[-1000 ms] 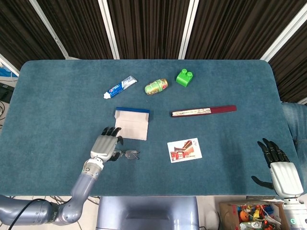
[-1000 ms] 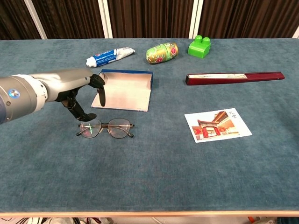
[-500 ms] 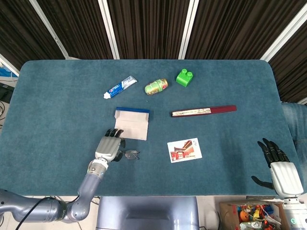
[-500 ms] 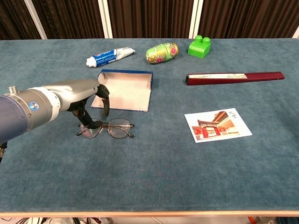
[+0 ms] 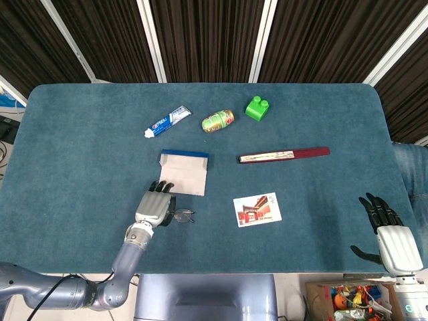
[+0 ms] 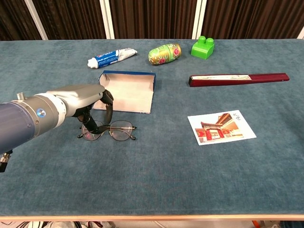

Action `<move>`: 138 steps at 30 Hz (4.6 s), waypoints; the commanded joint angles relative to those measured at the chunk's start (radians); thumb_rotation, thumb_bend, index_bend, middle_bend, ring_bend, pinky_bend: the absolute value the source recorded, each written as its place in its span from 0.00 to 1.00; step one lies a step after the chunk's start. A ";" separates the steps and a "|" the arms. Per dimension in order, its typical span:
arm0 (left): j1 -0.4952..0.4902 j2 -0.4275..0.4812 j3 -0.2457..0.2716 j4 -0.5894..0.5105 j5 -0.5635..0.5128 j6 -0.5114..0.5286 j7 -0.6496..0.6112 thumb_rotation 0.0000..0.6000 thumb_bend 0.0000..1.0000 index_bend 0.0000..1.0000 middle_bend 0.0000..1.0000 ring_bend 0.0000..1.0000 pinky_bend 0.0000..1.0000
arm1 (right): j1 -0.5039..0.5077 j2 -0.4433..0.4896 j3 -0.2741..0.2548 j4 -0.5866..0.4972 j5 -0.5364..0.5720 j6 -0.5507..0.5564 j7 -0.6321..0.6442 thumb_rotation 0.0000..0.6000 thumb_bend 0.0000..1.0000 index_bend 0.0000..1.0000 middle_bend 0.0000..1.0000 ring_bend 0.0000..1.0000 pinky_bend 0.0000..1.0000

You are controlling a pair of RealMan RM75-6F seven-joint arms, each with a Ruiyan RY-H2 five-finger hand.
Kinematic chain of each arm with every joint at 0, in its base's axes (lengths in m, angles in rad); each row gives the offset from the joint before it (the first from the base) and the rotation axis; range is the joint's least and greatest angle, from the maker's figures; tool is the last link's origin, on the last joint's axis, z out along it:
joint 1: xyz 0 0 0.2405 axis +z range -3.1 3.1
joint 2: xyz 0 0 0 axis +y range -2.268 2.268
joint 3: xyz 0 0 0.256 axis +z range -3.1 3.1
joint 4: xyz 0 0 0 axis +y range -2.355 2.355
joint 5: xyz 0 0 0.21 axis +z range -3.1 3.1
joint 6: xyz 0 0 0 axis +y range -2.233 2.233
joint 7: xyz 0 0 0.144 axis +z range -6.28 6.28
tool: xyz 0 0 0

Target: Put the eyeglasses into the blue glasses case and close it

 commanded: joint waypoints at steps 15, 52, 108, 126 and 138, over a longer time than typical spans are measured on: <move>-0.006 -0.011 0.002 0.018 -0.008 0.005 0.008 1.00 0.39 0.53 0.13 0.00 0.00 | 0.000 0.001 0.000 -0.001 0.003 -0.002 0.001 1.00 0.06 0.02 0.00 0.03 0.18; -0.015 -0.034 0.004 0.037 -0.014 0.026 0.039 1.00 0.42 0.56 0.13 0.00 0.00 | 0.001 0.001 0.002 -0.002 0.005 -0.003 0.001 1.00 0.06 0.02 0.00 0.03 0.18; -0.289 -0.208 -0.379 0.416 -0.385 0.025 0.246 1.00 0.45 0.58 0.14 0.00 0.00 | 0.006 0.004 0.007 -0.010 0.030 -0.027 0.012 1.00 0.06 0.02 0.00 0.03 0.18; -0.372 -0.277 -0.416 0.669 -0.394 -0.099 0.215 1.00 0.45 0.58 0.14 0.00 0.00 | 0.007 0.010 0.009 -0.023 0.048 -0.041 0.021 1.00 0.06 0.02 0.00 0.03 0.18; -0.406 -0.319 -0.419 0.784 -0.390 -0.159 0.202 1.00 0.45 0.58 0.13 0.00 0.00 | 0.008 0.013 0.009 -0.029 0.055 -0.049 0.026 1.00 0.06 0.02 0.00 0.03 0.18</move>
